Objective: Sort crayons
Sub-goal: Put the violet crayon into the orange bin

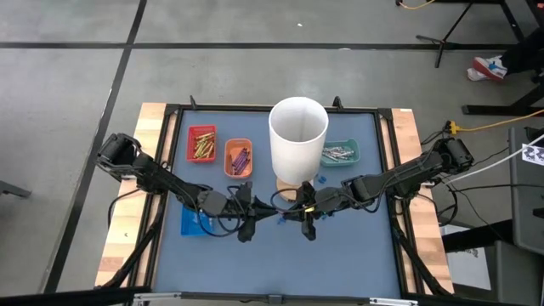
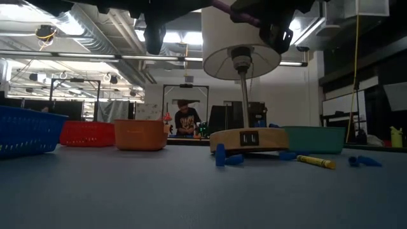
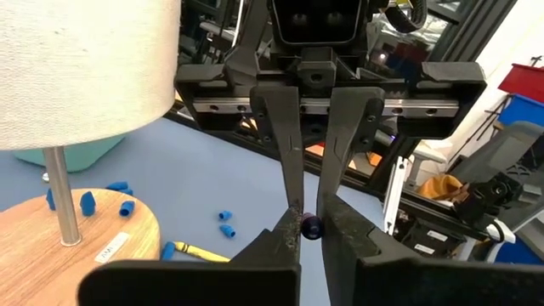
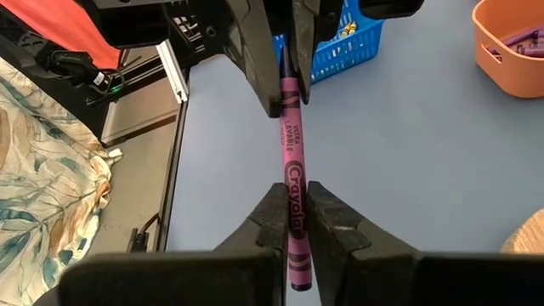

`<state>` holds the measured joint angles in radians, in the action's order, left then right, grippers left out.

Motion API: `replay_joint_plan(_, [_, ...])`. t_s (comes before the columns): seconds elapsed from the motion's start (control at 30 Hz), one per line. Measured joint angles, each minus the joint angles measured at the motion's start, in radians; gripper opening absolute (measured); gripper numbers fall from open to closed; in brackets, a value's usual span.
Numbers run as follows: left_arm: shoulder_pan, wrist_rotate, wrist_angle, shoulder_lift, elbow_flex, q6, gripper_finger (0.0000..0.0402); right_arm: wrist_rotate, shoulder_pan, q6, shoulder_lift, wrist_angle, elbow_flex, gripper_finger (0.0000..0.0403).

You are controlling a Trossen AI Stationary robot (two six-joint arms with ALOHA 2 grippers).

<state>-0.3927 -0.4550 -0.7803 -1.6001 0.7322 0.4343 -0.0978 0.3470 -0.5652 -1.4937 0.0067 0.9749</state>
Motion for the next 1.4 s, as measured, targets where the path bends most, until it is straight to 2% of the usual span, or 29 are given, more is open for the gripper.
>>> replay_joint_plan(0.13, [0.000, -0.002, 0.004, 0.000, 0.000, 0.000, 0.0009, 0.002, 0.000, -0.002, 0.000, -0.007, 0.000, 0.0028])
replay_joint_plan(0.33, [0.001, 0.002, 0.008, 0.000, 0.000, -0.039, 0.0009, 0.072, -0.002, -0.005, 0.000, -0.008, 0.000, 0.0034])
replay_joint_plan(0.57, [0.001, 0.000, 0.014, 0.000, 0.000, -0.053, 0.0010, 0.112, -0.001, -0.007, 0.000, -0.040, 0.000, 0.0101])
replay_joint_plan(0.77, [0.002, -0.011, 0.078, 0.000, 0.000, -0.054, 0.0010, 0.125, 0.001, -0.007, 0.000, -0.159, 0.000, 0.0141])
replay_joint_plan(1.13, [0.047, -0.009, 0.250, 0.007, 0.000, -0.055, 0.0010, 0.181, 0.001, -0.042, 0.000, -0.416, 0.000, 0.0145])
replay_joint_plan(1.27, [0.087, -0.006, 0.321, 0.051, 0.000, -0.055, 0.0010, 0.181, 0.001, -0.106, 0.000, -0.472, 0.000, 0.0145])
replay_joint_plan(1.4, [0.132, -0.006, 0.460, 0.121, 0.000, -0.055, 0.0010, 0.170, 0.021, -0.118, 0.000, -0.519, 0.000, 0.0145])
